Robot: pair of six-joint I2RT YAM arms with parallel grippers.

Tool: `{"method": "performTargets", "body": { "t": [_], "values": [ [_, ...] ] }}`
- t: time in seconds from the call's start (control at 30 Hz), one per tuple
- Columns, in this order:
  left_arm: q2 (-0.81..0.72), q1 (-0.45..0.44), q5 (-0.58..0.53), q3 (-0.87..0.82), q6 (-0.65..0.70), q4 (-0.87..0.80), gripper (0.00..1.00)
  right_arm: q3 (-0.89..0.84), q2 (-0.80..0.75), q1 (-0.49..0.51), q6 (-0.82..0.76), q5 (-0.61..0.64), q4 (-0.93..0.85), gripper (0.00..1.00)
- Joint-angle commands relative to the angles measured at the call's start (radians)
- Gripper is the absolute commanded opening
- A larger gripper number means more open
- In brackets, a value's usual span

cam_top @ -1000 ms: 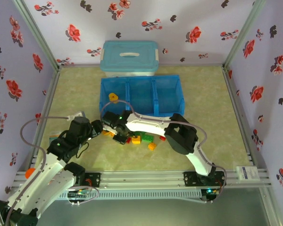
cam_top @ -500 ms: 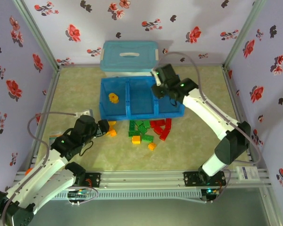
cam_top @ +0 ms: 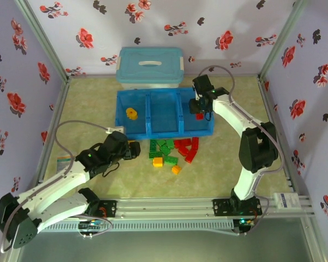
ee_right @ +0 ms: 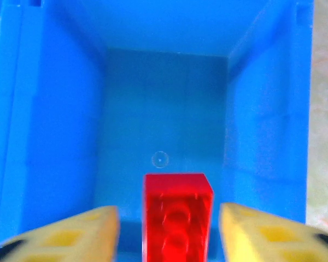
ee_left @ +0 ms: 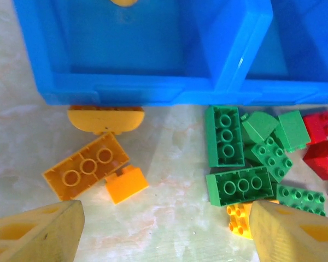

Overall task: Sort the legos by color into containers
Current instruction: Place the lego in the container, then pick up the lego from the center of the table.

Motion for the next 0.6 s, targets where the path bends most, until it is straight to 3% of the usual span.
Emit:
{"method": "performTargets", "body": {
  "t": [0.0, 0.03, 0.07, 0.57],
  "values": [
    [0.046, -0.032, 0.026, 0.036, 0.017, 0.050, 0.80, 0.017, -0.016, 0.004, 0.030, 0.021, 0.014, 0.79],
    [0.068, -0.042, 0.036, 0.038, 0.017, 0.061, 0.80, 0.011, -0.036, 0.005, 0.037, 0.033, 0.017, 0.91],
    [0.092, -0.047, 0.048, 0.043, 0.015, 0.070, 0.80, 0.005, -0.056, 0.007, 0.042, 0.038, 0.021, 0.95],
    [0.472, -0.096, 0.175, 0.172, -0.006, 0.127, 0.79, -0.189, -0.319, 0.099, 0.072, 0.062, 0.046, 0.97]
  ]
}}
